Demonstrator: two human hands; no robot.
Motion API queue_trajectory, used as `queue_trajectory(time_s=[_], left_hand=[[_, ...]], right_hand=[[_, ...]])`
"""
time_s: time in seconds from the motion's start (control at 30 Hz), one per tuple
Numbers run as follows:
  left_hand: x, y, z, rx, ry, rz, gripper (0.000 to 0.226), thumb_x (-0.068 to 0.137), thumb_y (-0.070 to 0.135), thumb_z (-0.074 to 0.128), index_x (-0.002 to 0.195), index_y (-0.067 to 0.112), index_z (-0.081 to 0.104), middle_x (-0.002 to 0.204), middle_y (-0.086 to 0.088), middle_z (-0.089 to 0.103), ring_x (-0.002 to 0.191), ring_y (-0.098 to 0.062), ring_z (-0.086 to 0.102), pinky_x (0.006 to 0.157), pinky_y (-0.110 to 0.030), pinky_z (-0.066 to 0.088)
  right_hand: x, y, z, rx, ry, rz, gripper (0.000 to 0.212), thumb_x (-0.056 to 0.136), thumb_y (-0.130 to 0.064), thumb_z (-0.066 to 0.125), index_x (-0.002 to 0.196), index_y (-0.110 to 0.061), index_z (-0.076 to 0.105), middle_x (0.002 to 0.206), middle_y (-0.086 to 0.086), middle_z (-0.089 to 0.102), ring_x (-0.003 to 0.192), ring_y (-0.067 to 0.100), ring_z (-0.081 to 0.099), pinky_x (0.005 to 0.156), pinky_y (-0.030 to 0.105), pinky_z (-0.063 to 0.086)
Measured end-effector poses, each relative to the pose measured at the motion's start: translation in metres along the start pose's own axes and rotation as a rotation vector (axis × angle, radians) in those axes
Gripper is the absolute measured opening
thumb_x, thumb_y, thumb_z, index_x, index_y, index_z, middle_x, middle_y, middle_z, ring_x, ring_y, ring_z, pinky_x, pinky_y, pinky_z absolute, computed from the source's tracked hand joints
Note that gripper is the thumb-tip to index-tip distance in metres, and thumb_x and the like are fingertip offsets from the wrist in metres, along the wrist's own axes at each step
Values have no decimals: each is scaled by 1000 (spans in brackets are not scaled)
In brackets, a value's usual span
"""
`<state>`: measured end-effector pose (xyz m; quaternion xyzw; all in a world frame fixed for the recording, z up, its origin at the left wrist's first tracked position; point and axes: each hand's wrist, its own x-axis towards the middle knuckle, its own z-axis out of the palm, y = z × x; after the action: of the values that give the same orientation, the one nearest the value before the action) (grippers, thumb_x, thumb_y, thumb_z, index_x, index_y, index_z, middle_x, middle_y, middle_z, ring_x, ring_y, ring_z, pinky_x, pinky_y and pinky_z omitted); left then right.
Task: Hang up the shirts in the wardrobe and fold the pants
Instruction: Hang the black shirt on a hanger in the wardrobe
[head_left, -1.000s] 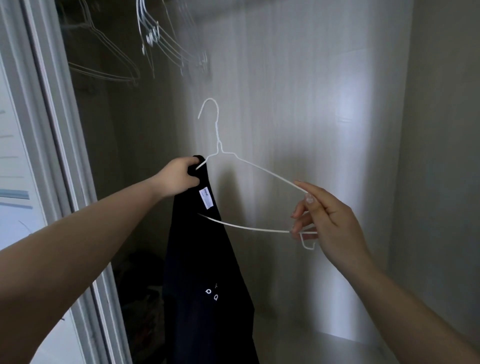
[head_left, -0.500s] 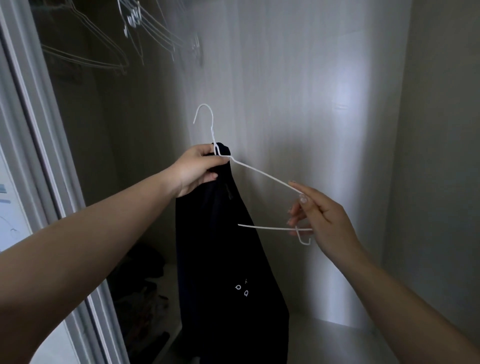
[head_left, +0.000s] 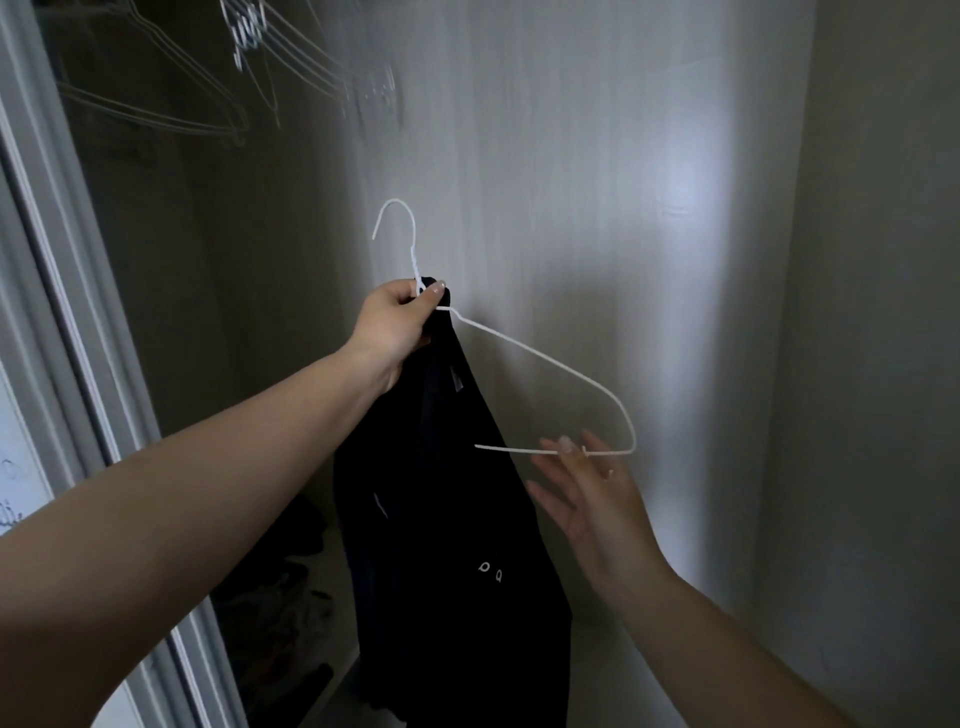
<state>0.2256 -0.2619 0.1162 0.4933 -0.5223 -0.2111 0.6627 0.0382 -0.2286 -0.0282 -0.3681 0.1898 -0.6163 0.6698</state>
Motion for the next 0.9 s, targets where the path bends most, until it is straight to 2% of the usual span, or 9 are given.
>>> queue_trajectory(time_s=[0.07,0.17,0.27,0.33,0.43,0.63,0.77,0.87,0.9], left_hand=[[0,1,-2,-37,10,-3,27,95,21,59,71,9,52,64,-6,44,53,-15,45,56,-24,44],[0,2,-1,-99,13,-31,17,95,23,58,89,8,52,76,-11,43,67,-23,45,69,-36,44],[-2,2,2,-134,4,-63,18,95,24,58,89,10,50,73,-9,44,62,-20,47,62,-30,47],[-2,2,1,-144,9,-67,24,95,26,58,79,12,46,70,-7,45,62,-18,49,62,-29,47],[-2,3,-4,-152,20,-71,24,94,28,59,83,11,47,78,-10,45,71,-23,49,70,-33,46],[-2,1,-16,-200,26,-64,32,94,27,59,67,14,48,71,-7,52,64,-21,55,67,-30,50],[0,7,-18,-274,60,-54,29,94,25,59,69,13,58,61,-2,60,51,-13,60,56,-22,51],[-1,11,-10,-294,34,-35,31,94,23,59,66,12,57,57,-2,62,50,-14,60,54,-22,51],[-1,12,-8,-288,25,-26,33,94,23,59,64,13,54,58,-3,60,50,-14,59,55,-23,50]], right_hand=[[1,2,5,105,-35,59,30,90,-15,56,118,-11,49,117,10,64,103,16,65,86,36,53],[3,16,14,-38,-157,111,34,84,-22,63,115,-13,55,113,2,69,105,11,65,93,33,49],[10,32,24,-398,-206,24,39,85,-19,67,121,-19,52,120,-3,64,112,7,60,97,25,44],[19,40,26,-700,-223,-95,59,84,-22,70,135,-23,41,127,-7,53,117,3,52,94,16,41],[30,47,20,-1045,-314,-163,72,83,-36,68,145,-28,32,131,-8,41,101,-2,53,80,8,40],[43,43,7,-1714,-359,-416,51,87,-46,59,132,-24,51,127,2,40,106,21,55,88,30,47],[39,41,12,-1526,-482,-596,39,86,-37,62,122,-27,53,128,-11,47,90,6,58,80,24,47],[38,48,26,-1345,-534,-473,43,81,-40,65,113,-32,38,84,-17,57,60,-2,50,60,17,39],[40,50,28,-1301,-531,-423,45,81,-41,66,113,-31,35,86,-15,59,57,-5,46,60,18,39]])
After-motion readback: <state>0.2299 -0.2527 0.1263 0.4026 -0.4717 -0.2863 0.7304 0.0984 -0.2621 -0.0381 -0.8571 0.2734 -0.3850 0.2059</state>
